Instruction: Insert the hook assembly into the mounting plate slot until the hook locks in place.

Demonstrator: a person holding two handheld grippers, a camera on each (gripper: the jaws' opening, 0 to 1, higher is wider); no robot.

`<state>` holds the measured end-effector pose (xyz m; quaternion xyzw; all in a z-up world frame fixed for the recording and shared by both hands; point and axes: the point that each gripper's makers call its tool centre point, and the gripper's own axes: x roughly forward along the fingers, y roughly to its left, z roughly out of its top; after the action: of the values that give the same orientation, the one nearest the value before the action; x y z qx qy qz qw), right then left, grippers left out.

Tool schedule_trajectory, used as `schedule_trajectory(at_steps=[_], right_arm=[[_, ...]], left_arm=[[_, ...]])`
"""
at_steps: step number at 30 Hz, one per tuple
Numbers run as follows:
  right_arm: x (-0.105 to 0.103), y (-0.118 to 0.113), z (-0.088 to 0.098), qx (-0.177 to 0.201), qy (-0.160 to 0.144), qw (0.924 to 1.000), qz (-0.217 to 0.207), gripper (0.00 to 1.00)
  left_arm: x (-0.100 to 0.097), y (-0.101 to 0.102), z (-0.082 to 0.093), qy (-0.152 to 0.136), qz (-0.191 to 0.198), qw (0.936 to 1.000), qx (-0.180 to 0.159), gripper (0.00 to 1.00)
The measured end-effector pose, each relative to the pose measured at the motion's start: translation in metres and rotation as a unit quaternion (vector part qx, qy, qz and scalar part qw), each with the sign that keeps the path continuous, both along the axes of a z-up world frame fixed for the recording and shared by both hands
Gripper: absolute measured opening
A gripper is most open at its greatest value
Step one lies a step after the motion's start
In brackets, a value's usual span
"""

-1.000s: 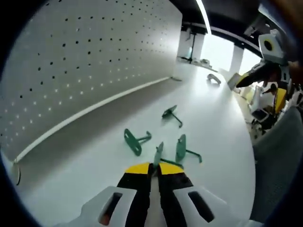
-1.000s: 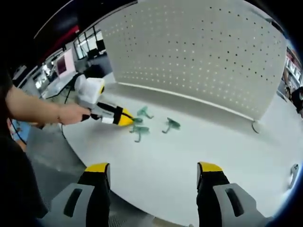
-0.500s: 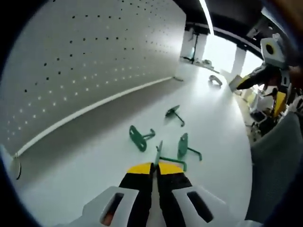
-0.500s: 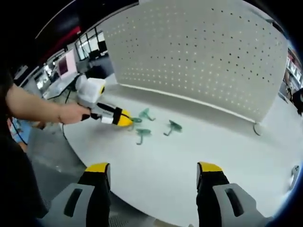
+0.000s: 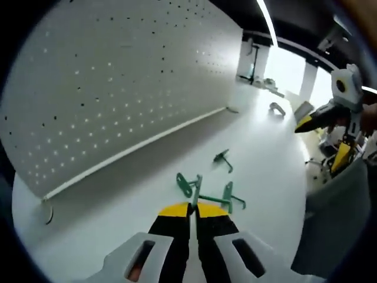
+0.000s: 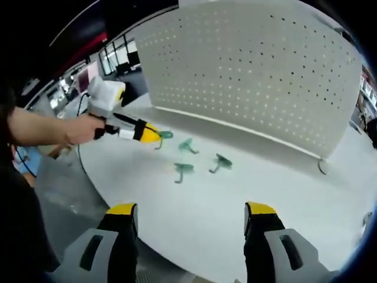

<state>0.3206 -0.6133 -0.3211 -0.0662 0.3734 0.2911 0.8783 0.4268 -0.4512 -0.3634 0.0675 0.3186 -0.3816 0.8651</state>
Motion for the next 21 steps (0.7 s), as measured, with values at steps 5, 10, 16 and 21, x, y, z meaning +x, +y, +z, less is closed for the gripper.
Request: schedule_trajectory(at_steps=[5, 10, 16, 21], right_arm=[[0.005, 0.006, 0.016, 0.027, -0.017, 0.9995, -0.001, 0.72], [0.009, 0.012, 0.029, 0.046, -0.03, 0.9985, 0.002, 0.7], [0.01, 0.025, 0.049, 0.063, -0.049, 0.9966, 0.019, 0.69], [0.005, 0.043, 0.063, 0.089, -0.058, 0.9931, 0.05, 0.61]], left_arm=[[-0.01, 0.005, 0.019, -0.009, 0.002, 0.9998, 0.019, 0.02], [-0.021, 0.006, 0.036, -0.012, 0.006, 0.9994, 0.032, 0.02], [-0.043, 0.004, 0.061, -0.002, 0.002, 0.9994, 0.034, 0.02], [-0.055, 0.006, 0.088, -0.006, 0.0, 0.999, 0.044, 0.01]])
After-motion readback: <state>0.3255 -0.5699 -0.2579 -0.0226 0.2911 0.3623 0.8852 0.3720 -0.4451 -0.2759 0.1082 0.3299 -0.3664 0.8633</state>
